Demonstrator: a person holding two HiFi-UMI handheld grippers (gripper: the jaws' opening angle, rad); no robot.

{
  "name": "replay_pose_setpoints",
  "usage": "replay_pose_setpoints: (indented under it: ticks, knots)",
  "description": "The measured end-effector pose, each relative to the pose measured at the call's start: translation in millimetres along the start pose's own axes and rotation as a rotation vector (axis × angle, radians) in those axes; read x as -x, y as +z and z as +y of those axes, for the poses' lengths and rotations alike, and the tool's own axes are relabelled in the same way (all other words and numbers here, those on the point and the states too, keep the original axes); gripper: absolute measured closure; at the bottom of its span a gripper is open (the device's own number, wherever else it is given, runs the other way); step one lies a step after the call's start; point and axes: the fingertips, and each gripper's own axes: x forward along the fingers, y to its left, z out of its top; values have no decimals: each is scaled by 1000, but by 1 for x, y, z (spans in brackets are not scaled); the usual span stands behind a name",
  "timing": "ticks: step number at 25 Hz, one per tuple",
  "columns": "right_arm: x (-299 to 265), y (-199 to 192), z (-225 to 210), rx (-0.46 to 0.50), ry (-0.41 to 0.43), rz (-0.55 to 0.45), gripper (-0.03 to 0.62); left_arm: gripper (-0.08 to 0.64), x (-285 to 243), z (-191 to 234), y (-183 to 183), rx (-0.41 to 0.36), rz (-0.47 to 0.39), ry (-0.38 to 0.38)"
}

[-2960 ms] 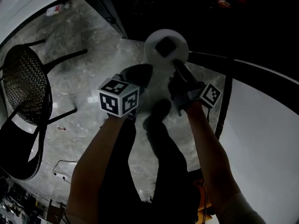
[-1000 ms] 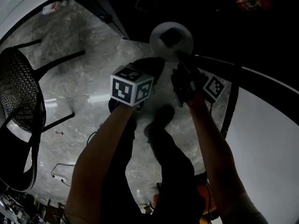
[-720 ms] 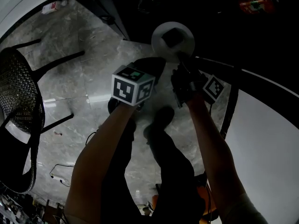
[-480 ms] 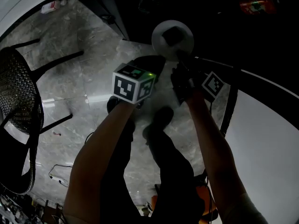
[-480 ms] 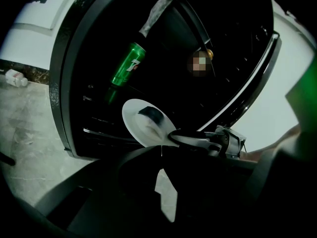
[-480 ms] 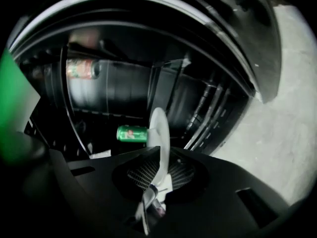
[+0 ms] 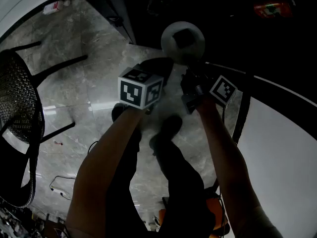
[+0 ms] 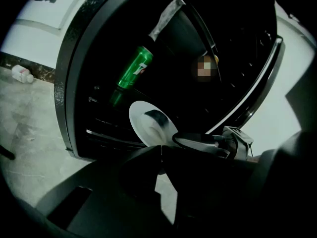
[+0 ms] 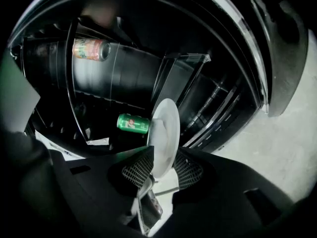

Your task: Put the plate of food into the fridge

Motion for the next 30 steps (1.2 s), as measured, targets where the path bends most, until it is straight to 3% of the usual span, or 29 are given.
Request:
replay_pose_setpoints:
  ticks: [8, 14, 23, 26, 30]
  knots:
    - [-1, 2, 3, 17, -8, 26, 465, 548, -3, 1, 6, -1, -18, 7]
    - [1, -9, 2, 149, -43, 122, 443, 548, -5, 4, 9, -13, -36, 23]
    - [2, -15, 6, 139, -15, 110, 445, 548, -13, 0, 15, -27, -60, 30]
    - [5, -12, 0, 159, -41, 96, 445, 548, -14, 1, 14, -31, -59, 37]
    - [6, -4, -3, 192, -79, 80, 508, 548, -15, -1, 18, -39, -66, 30]
